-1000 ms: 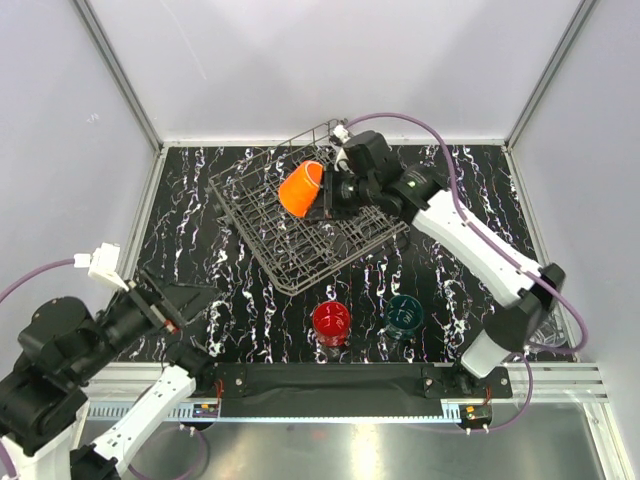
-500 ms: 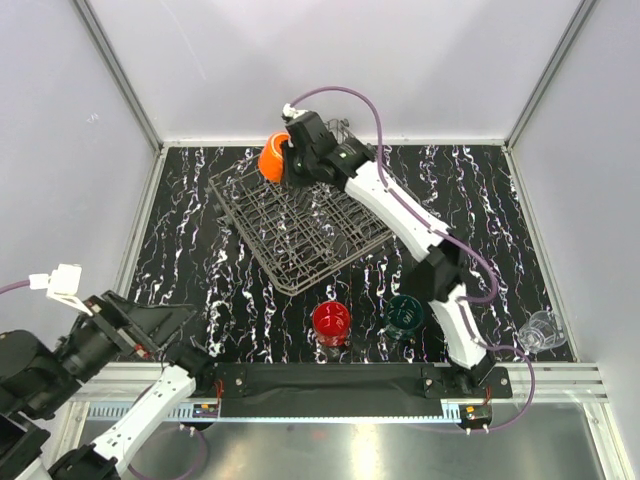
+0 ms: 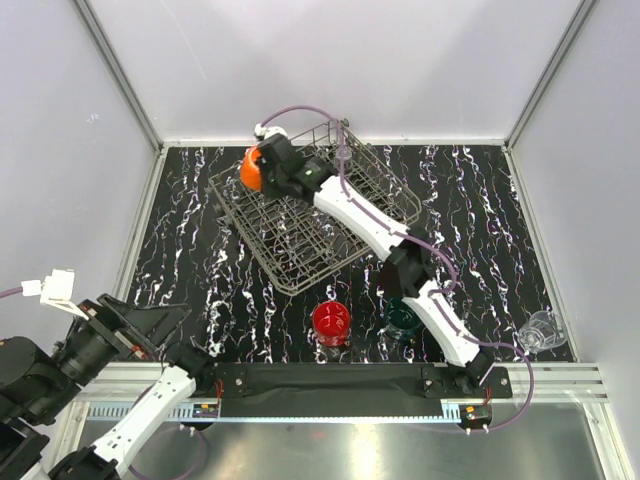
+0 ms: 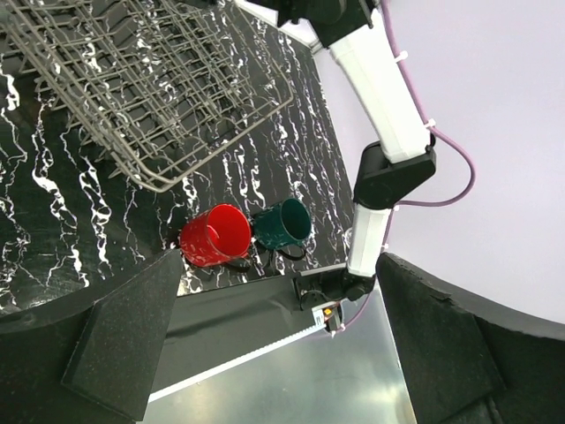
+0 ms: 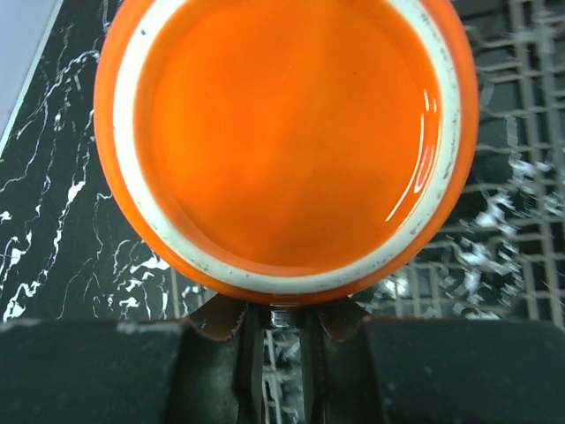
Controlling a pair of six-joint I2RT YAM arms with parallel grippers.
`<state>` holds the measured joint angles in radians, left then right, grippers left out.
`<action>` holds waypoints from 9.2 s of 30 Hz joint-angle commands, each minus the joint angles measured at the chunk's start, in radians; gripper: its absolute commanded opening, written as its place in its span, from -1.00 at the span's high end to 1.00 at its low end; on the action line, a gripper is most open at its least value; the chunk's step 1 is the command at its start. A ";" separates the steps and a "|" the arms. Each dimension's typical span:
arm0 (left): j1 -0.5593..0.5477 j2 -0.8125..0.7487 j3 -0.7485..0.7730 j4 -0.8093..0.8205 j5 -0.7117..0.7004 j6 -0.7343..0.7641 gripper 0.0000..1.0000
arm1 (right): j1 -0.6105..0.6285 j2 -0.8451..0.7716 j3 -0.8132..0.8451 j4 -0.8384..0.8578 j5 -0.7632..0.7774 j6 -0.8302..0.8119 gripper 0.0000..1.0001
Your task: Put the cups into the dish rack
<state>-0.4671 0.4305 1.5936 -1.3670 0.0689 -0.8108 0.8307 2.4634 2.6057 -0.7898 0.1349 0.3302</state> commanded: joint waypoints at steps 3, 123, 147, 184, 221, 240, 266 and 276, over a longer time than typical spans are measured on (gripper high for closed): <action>-0.001 -0.055 -0.038 -0.122 -0.055 -0.031 -0.98 | 0.074 0.074 0.102 0.139 0.057 -0.027 1.00; -0.015 0.140 -0.340 0.124 0.331 0.073 -0.96 | 0.107 -1.132 -1.389 -0.456 0.172 0.863 -0.02; -0.015 0.100 -0.299 0.082 0.305 0.052 -0.96 | -0.196 -1.057 -1.550 -0.256 0.072 0.915 -0.19; -0.015 0.168 -0.280 0.370 0.448 0.039 -0.98 | -0.199 -1.357 -1.440 -0.281 0.052 0.864 1.00; -0.228 0.448 -0.337 1.223 0.362 0.093 -0.98 | -0.453 -1.322 -1.274 1.126 -0.882 1.674 1.00; -0.300 0.677 -0.262 1.438 0.384 0.073 -0.97 | -0.452 -1.423 -1.397 1.272 -0.796 1.906 1.00; -0.344 0.645 -0.297 1.408 0.304 0.033 1.00 | -0.452 -1.485 -1.536 1.310 -0.816 1.943 0.53; -0.343 0.642 -0.248 1.303 0.272 0.090 1.00 | -0.453 -1.457 -1.544 1.234 -0.876 1.847 -0.39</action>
<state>-0.8055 1.0927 1.2728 -0.0967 0.3710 -0.7448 0.3786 1.0073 1.0615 0.4488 -0.7006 2.0117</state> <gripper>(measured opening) 0.169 0.681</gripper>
